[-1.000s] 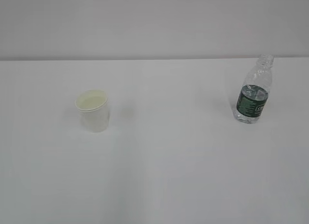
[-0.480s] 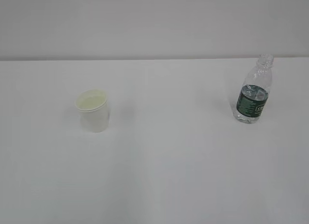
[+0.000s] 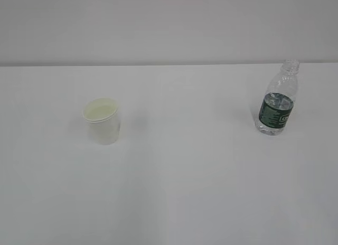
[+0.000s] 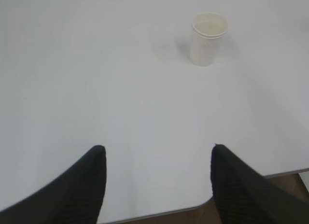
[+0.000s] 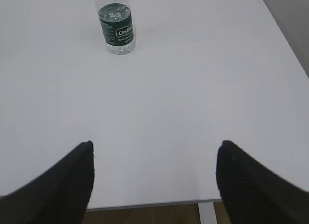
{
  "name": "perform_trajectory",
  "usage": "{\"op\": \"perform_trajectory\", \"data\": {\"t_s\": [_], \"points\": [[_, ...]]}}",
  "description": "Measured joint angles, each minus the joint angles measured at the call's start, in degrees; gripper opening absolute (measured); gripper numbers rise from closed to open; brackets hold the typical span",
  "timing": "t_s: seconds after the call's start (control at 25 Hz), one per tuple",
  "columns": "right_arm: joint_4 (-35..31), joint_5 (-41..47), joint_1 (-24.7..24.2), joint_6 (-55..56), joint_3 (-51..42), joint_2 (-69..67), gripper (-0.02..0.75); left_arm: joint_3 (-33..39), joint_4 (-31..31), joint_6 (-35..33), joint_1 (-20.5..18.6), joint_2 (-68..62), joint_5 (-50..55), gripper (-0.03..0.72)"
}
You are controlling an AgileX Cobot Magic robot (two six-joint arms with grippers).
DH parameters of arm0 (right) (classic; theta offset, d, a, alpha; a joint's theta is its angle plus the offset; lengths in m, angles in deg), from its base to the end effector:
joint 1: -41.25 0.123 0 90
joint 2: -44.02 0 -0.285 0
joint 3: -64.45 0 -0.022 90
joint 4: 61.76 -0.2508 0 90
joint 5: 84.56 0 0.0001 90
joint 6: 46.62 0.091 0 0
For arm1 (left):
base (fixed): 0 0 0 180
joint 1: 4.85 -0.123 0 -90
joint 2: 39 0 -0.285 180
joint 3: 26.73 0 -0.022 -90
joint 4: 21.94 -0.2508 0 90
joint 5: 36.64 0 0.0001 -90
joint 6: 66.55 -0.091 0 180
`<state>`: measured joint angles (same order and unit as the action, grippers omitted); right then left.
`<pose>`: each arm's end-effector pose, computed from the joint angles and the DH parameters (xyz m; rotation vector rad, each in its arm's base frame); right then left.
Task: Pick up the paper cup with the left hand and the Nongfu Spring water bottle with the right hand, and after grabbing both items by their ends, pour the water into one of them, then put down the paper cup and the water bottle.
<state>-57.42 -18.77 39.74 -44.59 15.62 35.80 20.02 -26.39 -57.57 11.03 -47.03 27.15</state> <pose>-0.0075 -0.0061 0.2694 0.0732 2.1414 -0.0869 -0.0081 0.0089 0.2820 0.1173 2.0682 -0.1738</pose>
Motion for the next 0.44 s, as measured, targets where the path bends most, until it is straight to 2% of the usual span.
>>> {"op": "perform_trajectory", "data": {"t_s": [0.44], "points": [[-0.10,0.00,0.00,0.00,0.00,0.00,0.588,0.00,0.00,0.00,0.00,0.00,0.00,0.483]]}}
